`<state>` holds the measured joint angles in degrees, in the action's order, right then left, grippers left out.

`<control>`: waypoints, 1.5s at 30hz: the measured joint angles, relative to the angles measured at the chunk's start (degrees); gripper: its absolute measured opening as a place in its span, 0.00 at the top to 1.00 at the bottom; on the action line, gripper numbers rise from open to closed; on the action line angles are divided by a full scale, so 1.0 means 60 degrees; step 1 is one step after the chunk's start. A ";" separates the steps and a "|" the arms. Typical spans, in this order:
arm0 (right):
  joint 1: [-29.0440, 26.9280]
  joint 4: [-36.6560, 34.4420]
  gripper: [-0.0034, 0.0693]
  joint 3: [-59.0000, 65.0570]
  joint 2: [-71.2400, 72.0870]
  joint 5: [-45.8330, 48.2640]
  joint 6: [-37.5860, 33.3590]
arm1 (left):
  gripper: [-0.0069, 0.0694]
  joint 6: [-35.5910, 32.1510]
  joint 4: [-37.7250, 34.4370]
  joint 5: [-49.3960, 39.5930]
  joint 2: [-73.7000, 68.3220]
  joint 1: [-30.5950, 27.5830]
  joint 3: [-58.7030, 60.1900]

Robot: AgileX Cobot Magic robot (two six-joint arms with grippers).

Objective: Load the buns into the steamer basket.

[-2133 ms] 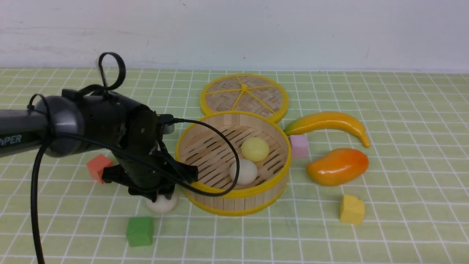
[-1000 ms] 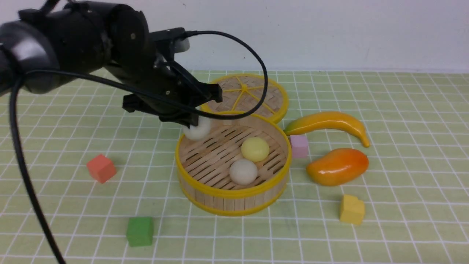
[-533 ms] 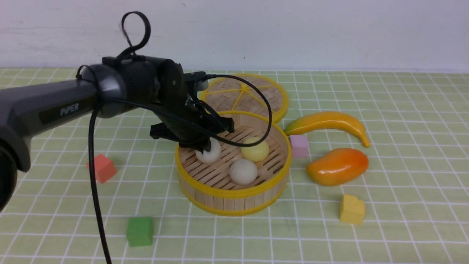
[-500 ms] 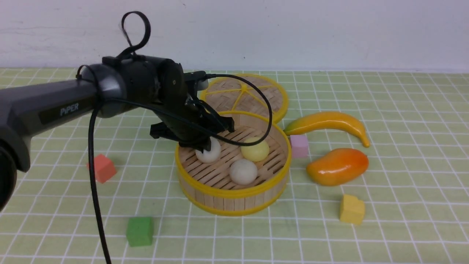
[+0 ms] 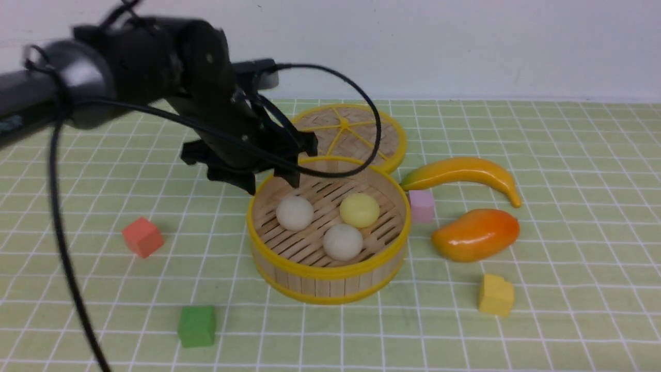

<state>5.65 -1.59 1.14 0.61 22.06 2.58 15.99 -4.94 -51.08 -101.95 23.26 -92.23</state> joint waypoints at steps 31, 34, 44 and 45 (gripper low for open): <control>0.0000 0.0000 0.62 0.0000 0.0000 0.0000 0.0009 | 0.93 0.0874 0.1368 -0.1550 1.2121 0.0000 0.5981; 0.0000 0.0000 0.62 0.0000 0.0000 0.0000 0.0009 | 0.93 0.1520 0.1361 -0.1487 1.2253 0.0000 0.6526; 0.0000 0.0000 0.62 0.0000 0.0000 0.0000 -0.0001 | 0.93 0.2037 0.1320 -0.1497 1.2253 0.0000 0.7191; 0.0000 0.0000 0.62 0.0000 0.0000 0.0000 -0.0001 | 0.93 0.2037 0.1320 -0.1497 1.2253 0.0000 0.7191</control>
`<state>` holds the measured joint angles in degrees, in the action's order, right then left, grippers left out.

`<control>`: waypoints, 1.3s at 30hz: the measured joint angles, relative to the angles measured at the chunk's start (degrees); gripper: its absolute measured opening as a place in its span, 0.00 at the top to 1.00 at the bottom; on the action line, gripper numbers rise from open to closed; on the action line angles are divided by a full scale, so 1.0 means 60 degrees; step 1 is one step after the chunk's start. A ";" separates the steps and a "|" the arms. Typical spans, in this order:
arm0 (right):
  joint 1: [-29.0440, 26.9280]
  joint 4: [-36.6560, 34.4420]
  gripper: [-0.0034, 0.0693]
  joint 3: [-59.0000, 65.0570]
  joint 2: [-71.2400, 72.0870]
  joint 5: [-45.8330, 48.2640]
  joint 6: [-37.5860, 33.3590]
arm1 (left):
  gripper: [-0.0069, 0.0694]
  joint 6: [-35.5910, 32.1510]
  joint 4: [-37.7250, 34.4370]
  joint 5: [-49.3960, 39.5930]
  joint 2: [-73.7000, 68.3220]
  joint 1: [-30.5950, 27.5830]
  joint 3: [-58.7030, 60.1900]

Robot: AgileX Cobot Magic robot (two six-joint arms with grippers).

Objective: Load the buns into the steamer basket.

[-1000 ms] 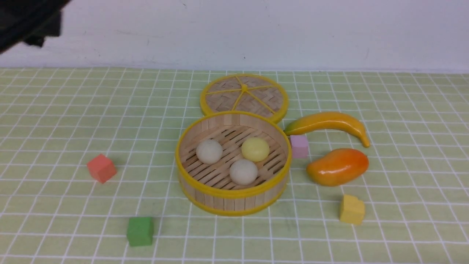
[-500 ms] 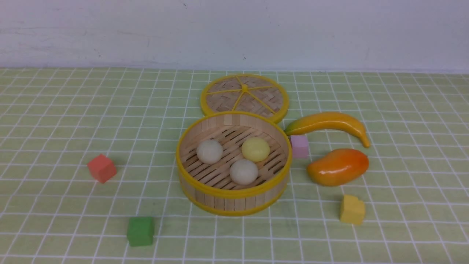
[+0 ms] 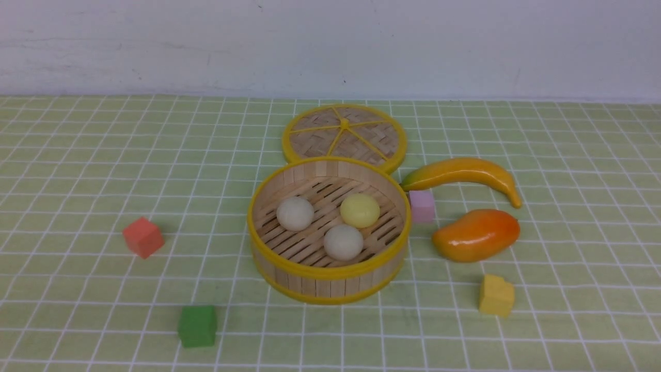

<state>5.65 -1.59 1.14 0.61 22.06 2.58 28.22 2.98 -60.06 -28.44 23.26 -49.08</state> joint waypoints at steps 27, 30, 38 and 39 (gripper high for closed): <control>0.0000 0.0008 0.62 0.0000 0.0000 0.0000 0.0000 | 0.93 0.1495 0.1871 0.6786 0.4740 -0.2777 0.6860; 0.0000 0.0008 0.62 0.0000 0.0000 0.0000 0.0000 | 0.93 0.1495 0.1249 0.6846 0.4833 -0.3338 0.8240; 0.0000 0.0008 0.62 0.0000 0.0000 0.0000 0.0000 | 0.92 -0.0560 0.0540 0.6317 0.4840 -0.3568 0.8474; 0.0000 0.0008 0.62 0.0000 0.0000 0.0000 0.0000 | 0.92 -0.0640 0.0540 0.6317 0.4840 -0.3568 0.8473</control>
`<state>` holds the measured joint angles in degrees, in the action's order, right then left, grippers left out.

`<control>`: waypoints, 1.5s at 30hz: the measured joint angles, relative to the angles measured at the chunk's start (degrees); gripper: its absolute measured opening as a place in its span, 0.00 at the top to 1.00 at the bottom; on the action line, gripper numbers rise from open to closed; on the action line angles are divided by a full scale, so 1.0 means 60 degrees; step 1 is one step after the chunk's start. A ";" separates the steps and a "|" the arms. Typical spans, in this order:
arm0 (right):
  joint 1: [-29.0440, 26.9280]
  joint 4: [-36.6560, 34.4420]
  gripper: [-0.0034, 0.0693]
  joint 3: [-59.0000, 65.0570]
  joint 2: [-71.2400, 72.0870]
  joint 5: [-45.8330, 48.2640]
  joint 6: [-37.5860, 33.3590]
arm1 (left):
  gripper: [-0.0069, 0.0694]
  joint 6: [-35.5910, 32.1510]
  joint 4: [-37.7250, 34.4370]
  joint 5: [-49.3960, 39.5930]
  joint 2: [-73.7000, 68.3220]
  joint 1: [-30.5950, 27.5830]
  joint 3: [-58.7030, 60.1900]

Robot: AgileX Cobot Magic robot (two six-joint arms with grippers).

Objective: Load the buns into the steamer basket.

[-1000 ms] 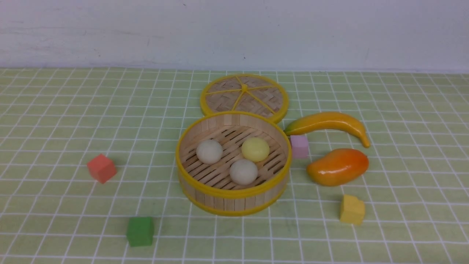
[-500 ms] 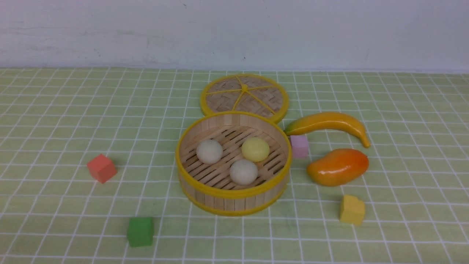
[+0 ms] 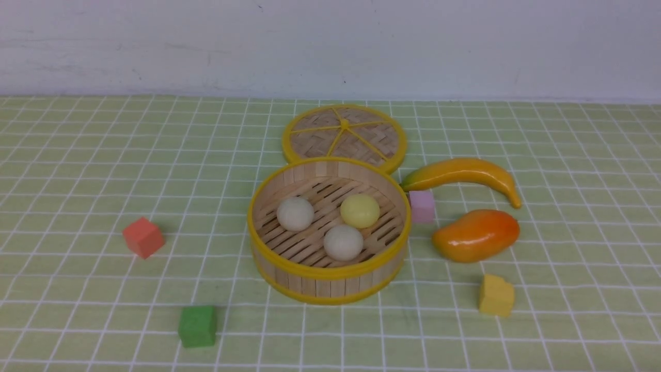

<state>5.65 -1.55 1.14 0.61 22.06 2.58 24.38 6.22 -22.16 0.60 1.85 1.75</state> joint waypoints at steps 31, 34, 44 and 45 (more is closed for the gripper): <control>0.0000 0.0000 0.62 0.0000 0.0000 0.0000 0.0000 | 0.89 -0.1033 -0.0935 0.0010 0.0000 0.0000 0.0000; 0.0000 0.0000 0.62 0.0000 0.0000 0.0000 0.0000 | 0.89 -0.1044 -0.0943 0.0010 0.0000 0.0000 0.0000; 0.0000 0.0000 0.62 0.0000 0.0000 0.0000 0.0000 | 0.89 -0.1047 -0.0943 0.0010 0.0000 0.0000 0.0000; 0.0000 0.0000 0.62 0.0000 0.0000 0.0000 0.0000 | 0.89 -0.1055 -0.0943 0.0010 0.0000 0.0000 0.0000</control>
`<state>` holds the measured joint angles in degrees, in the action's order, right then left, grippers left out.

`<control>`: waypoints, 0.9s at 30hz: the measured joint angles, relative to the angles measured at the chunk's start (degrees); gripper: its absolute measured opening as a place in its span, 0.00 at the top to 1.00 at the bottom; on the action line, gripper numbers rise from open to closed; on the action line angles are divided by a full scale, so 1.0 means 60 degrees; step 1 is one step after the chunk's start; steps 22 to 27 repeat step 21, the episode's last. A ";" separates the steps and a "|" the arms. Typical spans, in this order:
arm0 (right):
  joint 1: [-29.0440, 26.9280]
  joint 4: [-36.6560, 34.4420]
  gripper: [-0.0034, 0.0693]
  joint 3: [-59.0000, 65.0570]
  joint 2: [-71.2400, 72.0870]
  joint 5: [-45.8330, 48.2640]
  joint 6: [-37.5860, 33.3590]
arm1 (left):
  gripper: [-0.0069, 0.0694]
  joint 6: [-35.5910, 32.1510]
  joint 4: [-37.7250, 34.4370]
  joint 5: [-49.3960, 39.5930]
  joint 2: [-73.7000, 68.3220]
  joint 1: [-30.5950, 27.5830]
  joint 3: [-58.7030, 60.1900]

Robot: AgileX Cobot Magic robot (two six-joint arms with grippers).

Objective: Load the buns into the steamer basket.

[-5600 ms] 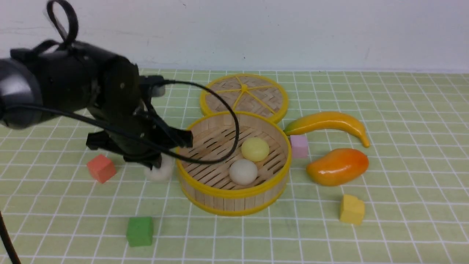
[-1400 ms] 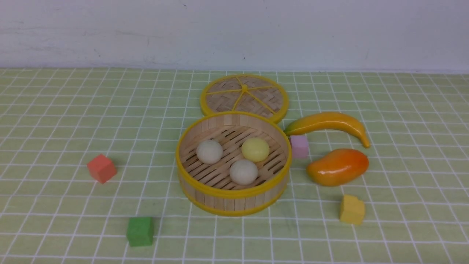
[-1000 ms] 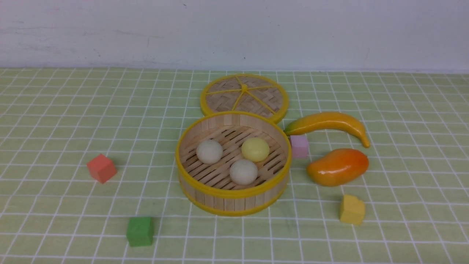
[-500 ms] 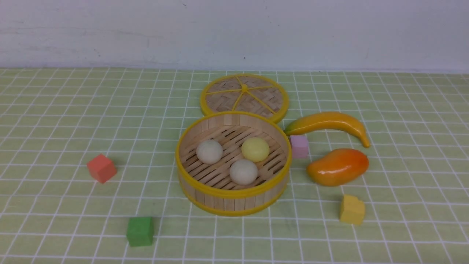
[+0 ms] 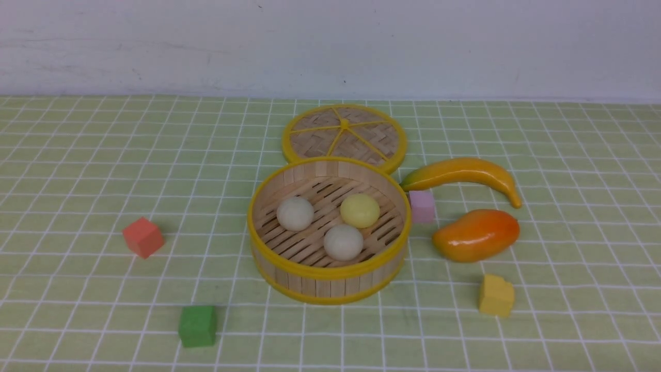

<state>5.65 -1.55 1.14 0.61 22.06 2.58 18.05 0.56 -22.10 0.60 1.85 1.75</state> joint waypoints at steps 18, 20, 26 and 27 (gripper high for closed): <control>0.0000 0.0000 0.62 0.0000 0.0000 0.0000 0.0000 | 0.88 0.0000 0.0000 0.0009 0.0000 0.0000 0.0000; 0.0000 0.0000 0.62 0.0000 0.0000 0.0000 0.0000 | 0.88 0.0000 0.0000 0.0009 0.0000 0.0000 0.0000; 0.0000 0.0000 0.62 0.0000 0.0000 0.0000 0.0000 | 0.88 0.0000 0.0000 0.0009 0.0000 0.0000 0.0000; 0.0000 0.0000 0.62 0.0000 0.0000 0.0000 0.0000 | 0.88 0.0000 0.0000 0.0009 0.0000 0.0000 0.0000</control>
